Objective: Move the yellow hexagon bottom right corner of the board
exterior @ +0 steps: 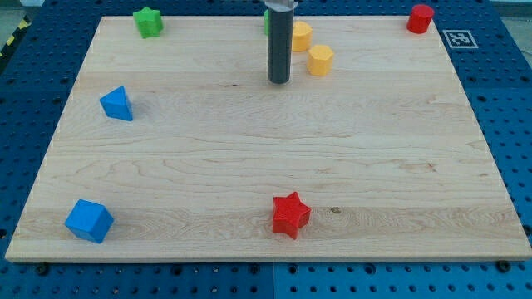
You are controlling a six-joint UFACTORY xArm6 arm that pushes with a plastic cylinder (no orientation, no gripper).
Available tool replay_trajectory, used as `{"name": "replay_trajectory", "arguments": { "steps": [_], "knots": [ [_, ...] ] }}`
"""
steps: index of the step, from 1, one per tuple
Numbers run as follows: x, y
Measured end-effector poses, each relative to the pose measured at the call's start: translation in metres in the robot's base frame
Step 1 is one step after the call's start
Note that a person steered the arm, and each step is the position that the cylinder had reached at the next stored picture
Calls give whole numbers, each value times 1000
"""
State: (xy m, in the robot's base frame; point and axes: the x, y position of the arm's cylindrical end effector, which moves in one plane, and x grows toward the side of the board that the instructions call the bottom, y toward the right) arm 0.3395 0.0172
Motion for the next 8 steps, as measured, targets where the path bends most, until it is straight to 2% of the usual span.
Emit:
{"name": "replay_trajectory", "arguments": {
  "steps": [1, 3, 4, 6, 8],
  "knots": [
    [-3, 0],
    [-47, 5],
    [-55, 27],
    [-51, 44],
    [-19, 58]
  ]
}}
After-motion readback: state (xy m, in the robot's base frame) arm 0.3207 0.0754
